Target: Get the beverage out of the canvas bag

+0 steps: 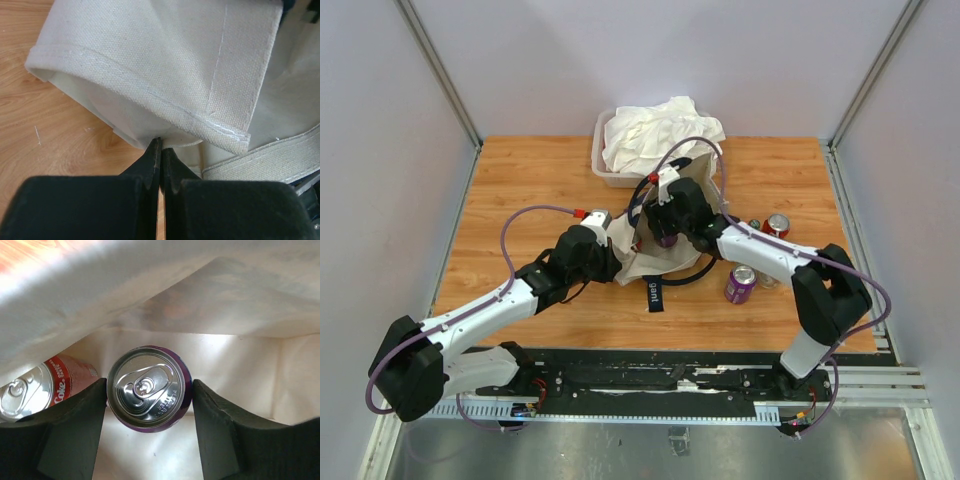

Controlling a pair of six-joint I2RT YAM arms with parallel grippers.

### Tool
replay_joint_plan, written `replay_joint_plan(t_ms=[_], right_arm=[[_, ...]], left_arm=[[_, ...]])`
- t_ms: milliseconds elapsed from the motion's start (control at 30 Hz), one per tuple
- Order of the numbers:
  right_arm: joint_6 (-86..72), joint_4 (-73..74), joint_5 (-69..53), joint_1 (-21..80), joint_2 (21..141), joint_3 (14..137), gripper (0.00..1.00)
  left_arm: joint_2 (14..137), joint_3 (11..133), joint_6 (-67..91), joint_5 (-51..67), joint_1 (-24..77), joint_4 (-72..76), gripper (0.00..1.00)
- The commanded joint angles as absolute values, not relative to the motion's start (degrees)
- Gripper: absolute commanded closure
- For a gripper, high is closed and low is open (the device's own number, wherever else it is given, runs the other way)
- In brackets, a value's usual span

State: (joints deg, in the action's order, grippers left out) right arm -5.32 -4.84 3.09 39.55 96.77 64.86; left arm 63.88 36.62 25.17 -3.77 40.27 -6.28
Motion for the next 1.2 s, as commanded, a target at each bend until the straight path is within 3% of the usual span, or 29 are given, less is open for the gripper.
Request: replay_joint_plan(t_ms=[0,367,733,933,1167], right_arm=[[-0.87,-7.46,6.69,41.04,87.89,65.18,0.99],[0.71,-4.72,8.09,42.07,69.77,62.20,0.99],[5.29,11.77,17.01,55.10,49.17,60.52,0.99],[1.44,22.97,16.53,57.73,43.19,58.87,0.99],[-6.71,19.02,12.63,57.75,41.66,47.82,0.99]], left_arm=[[63.77,35.64,25.21,-4.13,40.52,-8.14,0.99],[63.11,35.24,25.22,-4.13,40.52,-7.66,0.99],[63.15,35.98,24.79,-4.43,40.52,-7.29,0.99],[63.18,35.86,25.09,-4.76,40.52,-7.08,0.99],[64.36,36.13,25.66,-3.85,40.52,-6.29,0.99]])
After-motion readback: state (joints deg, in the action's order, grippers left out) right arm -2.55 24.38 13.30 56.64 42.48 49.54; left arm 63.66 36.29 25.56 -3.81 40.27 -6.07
